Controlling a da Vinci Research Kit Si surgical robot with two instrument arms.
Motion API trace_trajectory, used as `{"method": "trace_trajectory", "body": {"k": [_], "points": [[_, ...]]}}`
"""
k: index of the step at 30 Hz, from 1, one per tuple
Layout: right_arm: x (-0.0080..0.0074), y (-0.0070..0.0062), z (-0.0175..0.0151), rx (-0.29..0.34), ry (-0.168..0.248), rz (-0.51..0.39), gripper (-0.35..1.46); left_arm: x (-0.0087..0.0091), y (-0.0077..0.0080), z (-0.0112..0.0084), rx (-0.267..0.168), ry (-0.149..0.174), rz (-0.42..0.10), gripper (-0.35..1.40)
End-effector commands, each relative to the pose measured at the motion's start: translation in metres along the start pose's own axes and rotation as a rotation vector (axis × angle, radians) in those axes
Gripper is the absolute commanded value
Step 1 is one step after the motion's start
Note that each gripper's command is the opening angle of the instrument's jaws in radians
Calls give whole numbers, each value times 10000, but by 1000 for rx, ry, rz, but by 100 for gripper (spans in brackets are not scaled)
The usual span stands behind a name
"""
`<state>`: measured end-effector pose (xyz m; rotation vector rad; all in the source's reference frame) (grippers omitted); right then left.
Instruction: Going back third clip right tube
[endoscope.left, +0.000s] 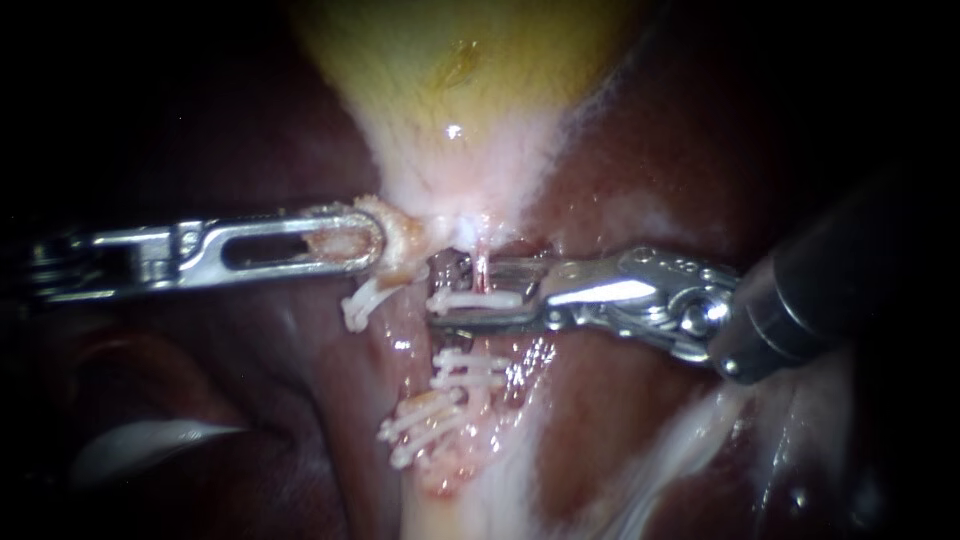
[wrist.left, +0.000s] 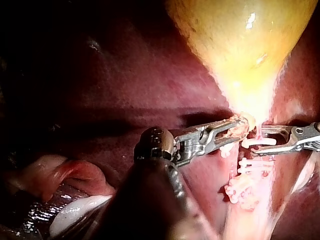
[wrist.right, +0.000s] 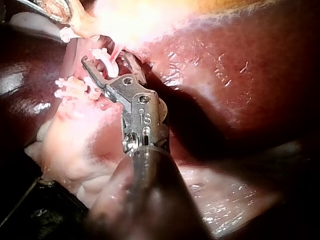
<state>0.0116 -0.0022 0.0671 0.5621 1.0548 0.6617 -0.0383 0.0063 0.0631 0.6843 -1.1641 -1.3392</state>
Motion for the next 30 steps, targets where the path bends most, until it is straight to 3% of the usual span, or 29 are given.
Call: {"method": "trace_trajectory", "body": {"k": [1,15,22,30], "points": [[-1,0,-2,1,-1,-18,50,0,0,0,1,0,0,-35],[-9,-6,-63,35,-18,-343,50,0,1,-3,2,1,1,-35],[1,-14,-103,59,-23,-484,50,0,1,-4,2,2,1,-35],[20,-23,-135,85,-25,-526,50,0,1,-4,2,2,1,-35]]}}
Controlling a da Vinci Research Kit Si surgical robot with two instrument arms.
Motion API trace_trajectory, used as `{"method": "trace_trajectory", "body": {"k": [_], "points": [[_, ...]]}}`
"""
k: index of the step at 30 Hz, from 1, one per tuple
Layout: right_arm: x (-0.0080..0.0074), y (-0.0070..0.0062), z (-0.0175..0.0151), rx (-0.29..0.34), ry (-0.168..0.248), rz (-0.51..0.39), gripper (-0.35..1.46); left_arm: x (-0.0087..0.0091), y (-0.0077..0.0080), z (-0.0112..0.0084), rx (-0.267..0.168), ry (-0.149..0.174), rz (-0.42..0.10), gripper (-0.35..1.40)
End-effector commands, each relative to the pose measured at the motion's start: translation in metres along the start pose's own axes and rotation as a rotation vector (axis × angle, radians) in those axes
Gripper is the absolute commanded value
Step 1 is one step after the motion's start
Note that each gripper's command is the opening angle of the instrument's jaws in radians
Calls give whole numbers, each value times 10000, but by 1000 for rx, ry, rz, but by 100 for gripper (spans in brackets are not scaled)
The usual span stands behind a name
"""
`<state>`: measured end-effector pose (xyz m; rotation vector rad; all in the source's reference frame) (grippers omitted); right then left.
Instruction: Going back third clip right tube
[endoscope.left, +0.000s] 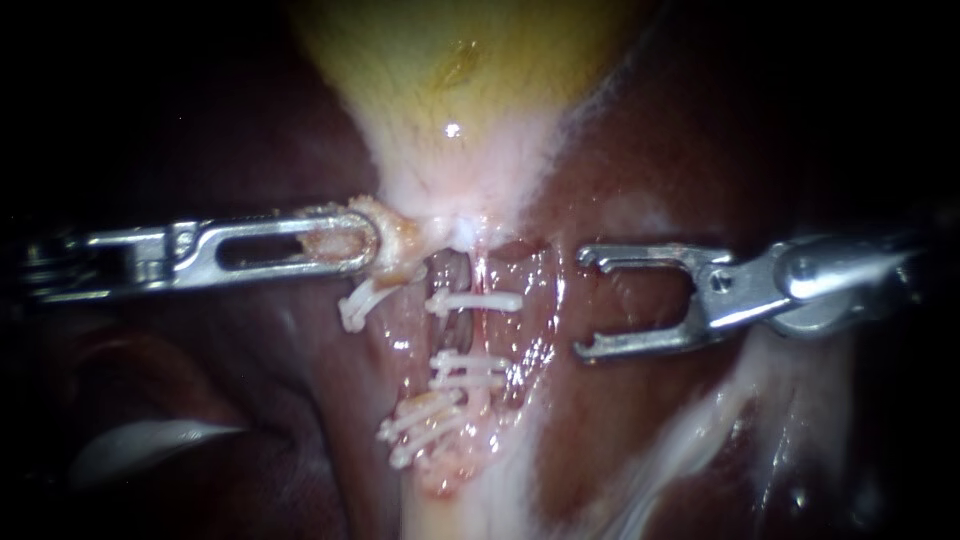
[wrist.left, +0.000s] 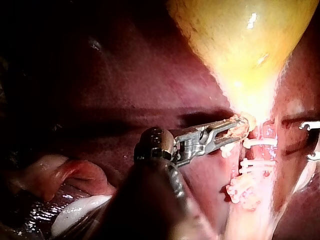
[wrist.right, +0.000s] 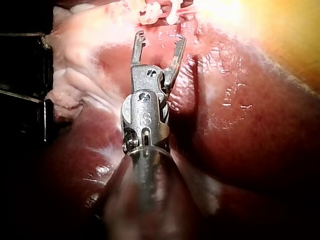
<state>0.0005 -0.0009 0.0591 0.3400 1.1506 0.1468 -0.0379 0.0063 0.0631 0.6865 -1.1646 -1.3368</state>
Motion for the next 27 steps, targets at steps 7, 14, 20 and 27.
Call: {"method": "trace_trajectory", "body": {"k": [7,14,20,27], "points": [[6,-4,-7,11,3,-3,50,-1,2,2,-2,-2,0,-35],[6,-4,-7,12,7,-3,50,3,15,14,-6,0,5,-35],[6,-5,-6,15,9,-4,50,9,34,32,-10,4,13,-35],[7,-6,-5,14,9,-3,50,17,47,57,-23,8,19,-35]]}}
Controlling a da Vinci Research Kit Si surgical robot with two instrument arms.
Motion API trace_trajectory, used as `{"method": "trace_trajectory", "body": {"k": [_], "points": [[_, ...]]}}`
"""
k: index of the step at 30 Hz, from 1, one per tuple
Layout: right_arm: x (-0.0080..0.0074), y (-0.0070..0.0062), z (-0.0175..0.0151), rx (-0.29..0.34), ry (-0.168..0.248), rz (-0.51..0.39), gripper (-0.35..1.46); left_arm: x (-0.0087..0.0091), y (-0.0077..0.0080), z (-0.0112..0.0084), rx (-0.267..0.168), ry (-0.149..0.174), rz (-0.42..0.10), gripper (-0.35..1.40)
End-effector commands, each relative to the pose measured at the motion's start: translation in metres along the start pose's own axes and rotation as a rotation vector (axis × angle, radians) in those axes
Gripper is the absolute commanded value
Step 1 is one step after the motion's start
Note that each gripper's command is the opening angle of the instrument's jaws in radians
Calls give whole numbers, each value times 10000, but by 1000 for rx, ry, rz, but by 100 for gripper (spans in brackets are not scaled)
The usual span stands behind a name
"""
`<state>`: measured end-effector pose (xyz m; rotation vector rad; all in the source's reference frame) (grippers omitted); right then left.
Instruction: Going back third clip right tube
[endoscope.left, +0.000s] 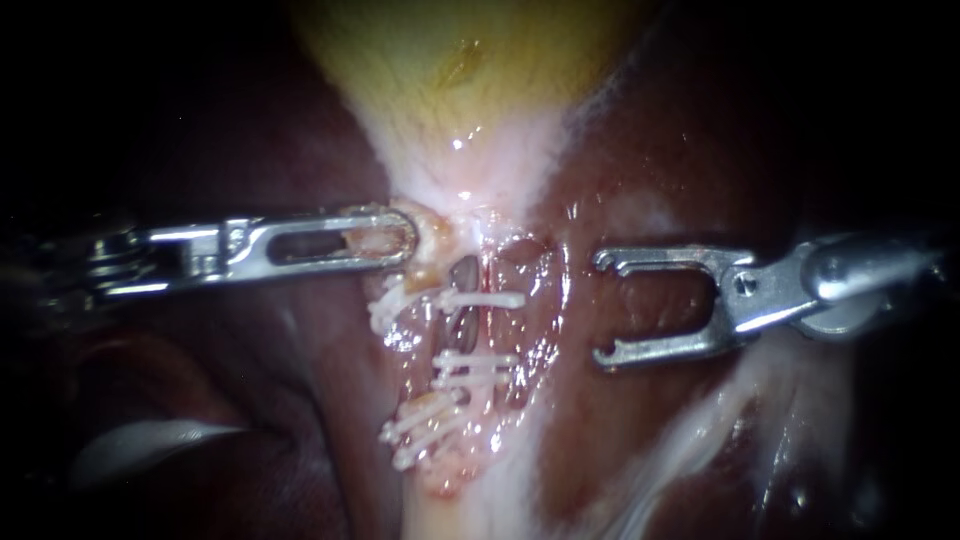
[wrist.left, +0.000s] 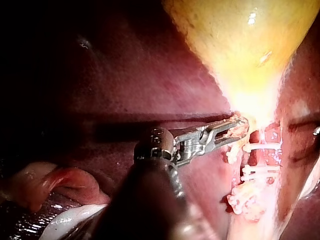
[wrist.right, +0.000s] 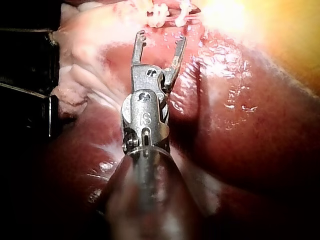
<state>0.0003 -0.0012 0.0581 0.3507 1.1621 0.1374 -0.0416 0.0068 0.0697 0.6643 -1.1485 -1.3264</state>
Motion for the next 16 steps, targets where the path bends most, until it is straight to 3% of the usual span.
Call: {"method": "trace_trajectory", "body": {"k": [1,6,16], "points": [[0,0,0,-1,-1,0,50,3,1,5,-10,-1,1,-35],[1,0,2,-1,-1,0,50,9,1,18,-8,9,4,-35],[3,-2,2,2,1,0,50,9,1,17,-6,11,4,-35]]}}
